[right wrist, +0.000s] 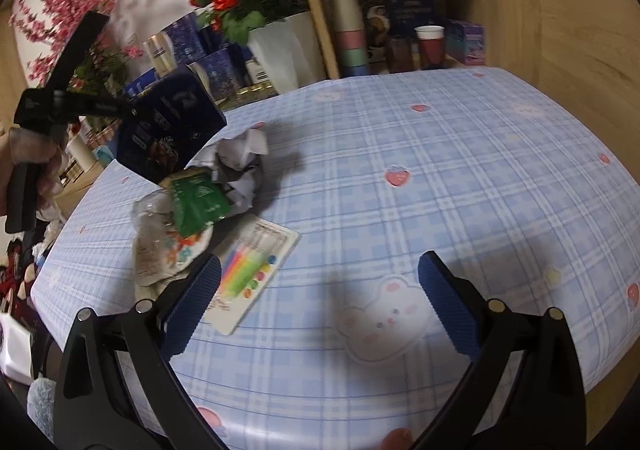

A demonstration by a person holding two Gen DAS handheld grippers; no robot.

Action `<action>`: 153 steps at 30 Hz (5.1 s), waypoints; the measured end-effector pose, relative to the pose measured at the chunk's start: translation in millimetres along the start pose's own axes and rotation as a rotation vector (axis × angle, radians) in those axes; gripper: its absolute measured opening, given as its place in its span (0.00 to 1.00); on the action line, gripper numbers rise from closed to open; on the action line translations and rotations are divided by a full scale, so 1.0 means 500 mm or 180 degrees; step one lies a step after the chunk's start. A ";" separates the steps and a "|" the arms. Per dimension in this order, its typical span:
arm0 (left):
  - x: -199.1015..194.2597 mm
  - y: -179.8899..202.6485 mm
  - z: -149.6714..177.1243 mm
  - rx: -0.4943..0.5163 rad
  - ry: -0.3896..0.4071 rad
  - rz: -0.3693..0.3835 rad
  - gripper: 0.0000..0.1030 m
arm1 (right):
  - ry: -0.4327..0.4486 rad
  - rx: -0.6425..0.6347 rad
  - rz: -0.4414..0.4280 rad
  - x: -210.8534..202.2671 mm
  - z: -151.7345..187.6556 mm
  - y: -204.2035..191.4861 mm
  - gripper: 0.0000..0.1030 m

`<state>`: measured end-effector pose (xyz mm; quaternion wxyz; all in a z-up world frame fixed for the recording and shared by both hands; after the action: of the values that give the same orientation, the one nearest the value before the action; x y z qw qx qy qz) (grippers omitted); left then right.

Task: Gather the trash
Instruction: 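Grasp the blue luckin coffee box with the left tool and lift it, then grasp the gold-and-green coffee bag with the right tool while the left tool holds the box, then drop the luckin box into the brown bin with the left tool while the right tool drops the coffee bag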

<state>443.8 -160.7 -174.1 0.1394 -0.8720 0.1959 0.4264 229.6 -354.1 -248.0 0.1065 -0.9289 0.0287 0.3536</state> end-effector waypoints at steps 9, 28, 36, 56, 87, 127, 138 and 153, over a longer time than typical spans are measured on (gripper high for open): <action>-0.090 -0.158 0.101 -0.0850 0.0215 0.0215 0.13 | -0.0096 -0.0669 -0.0598 0.032 -0.067 -0.143 0.78; -0.223 -0.255 0.343 -0.1116 0.0368 0.0203 0.13 | -0.0840 -0.0630 -0.0821 0.231 -0.115 -0.269 0.52; -0.233 -0.237 0.357 -0.1051 0.0431 0.0206 0.13 | -0.1006 -0.0432 -0.0831 0.248 -0.101 -0.264 0.45; -0.274 -0.230 0.401 -0.1556 0.0585 0.0460 0.13 | -0.0478 -0.0305 -0.1010 0.092 -0.097 -0.280 0.37; -0.390 0.022 0.563 -0.0772 0.0327 0.1182 0.13 | -0.0048 -0.0428 -0.1157 -0.161 0.037 -0.327 0.37; -0.060 0.280 0.857 -0.0606 -0.1485 0.1725 0.21 | -0.0176 -0.0319 -0.0929 -0.215 0.220 -0.242 0.37; -0.157 0.189 0.803 -0.1088 -0.0621 0.1590 0.67 | -0.0276 -0.0390 -0.0932 -0.204 0.247 -0.256 0.37; -0.377 0.002 0.772 -0.1809 0.1012 0.0448 0.92 | -0.0583 -0.0827 -0.0897 -0.182 0.347 -0.326 0.37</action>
<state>72.0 38.6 -254.5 -0.1715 -0.9159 0.1482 0.3311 69.3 -159.2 -284.8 0.0364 -0.8936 -0.1572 0.4189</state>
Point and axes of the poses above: each gripper's, at about its wrist camera, not at the fingertips, and x roughly the way its jaws point, y to its right, z to its underside, the point moved 6 cm from there along x, roughly the way its jaws point, and after that the axes turned 6 degrees about z, right-handed, at the moved point
